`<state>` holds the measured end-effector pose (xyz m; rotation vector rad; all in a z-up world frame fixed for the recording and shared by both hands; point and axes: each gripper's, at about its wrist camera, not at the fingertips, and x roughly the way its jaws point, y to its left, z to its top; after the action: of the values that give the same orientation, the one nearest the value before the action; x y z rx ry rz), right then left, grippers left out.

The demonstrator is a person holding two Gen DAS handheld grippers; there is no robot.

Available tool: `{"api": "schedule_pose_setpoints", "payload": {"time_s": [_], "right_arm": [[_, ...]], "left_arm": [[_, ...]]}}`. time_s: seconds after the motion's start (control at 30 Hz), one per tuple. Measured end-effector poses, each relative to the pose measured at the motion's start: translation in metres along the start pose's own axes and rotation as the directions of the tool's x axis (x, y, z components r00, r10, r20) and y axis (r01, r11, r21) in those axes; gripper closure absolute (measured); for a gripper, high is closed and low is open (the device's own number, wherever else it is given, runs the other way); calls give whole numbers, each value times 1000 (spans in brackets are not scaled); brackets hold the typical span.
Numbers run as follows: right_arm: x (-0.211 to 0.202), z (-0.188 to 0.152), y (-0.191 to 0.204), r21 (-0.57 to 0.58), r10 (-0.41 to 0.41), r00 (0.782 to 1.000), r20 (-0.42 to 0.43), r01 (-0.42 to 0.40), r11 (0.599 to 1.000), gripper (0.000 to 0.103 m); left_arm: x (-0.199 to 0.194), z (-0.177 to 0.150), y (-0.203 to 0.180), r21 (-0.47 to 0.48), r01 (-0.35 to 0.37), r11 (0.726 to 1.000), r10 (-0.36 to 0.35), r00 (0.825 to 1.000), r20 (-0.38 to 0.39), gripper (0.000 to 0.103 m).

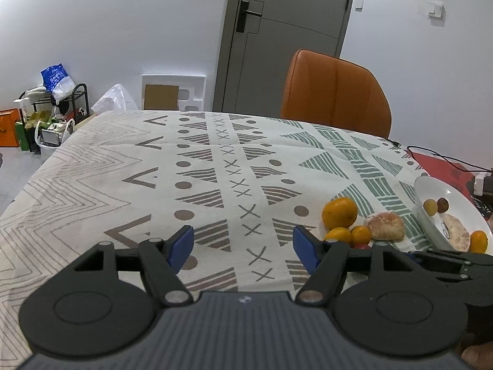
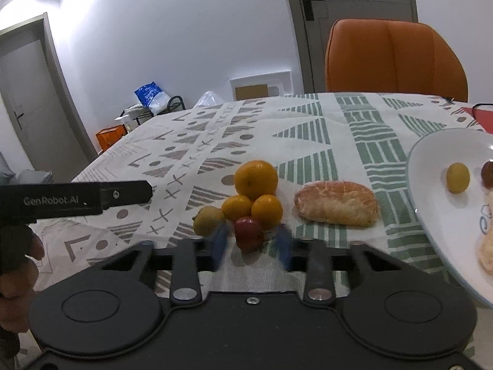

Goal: Organize fruits
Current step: 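Grasp the red plum with the right gripper while the left gripper approaches a greenish fruit, then grasp the greenish fruit with the left gripper while the right gripper lifts the plum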

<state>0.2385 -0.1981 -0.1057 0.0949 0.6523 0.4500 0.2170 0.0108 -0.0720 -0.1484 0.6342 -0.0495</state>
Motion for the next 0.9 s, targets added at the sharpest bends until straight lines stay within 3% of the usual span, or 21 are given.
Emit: {"api": "schedule_pose_setpoints", "payload": {"time_s": [0.9], "right_arm": [[-60, -2, -37, 91, -96, 990, 102, 87, 992, 80]], "left_arm": [[13, -9, -57, 69, 95, 993, -95, 995, -6, 36]]}}
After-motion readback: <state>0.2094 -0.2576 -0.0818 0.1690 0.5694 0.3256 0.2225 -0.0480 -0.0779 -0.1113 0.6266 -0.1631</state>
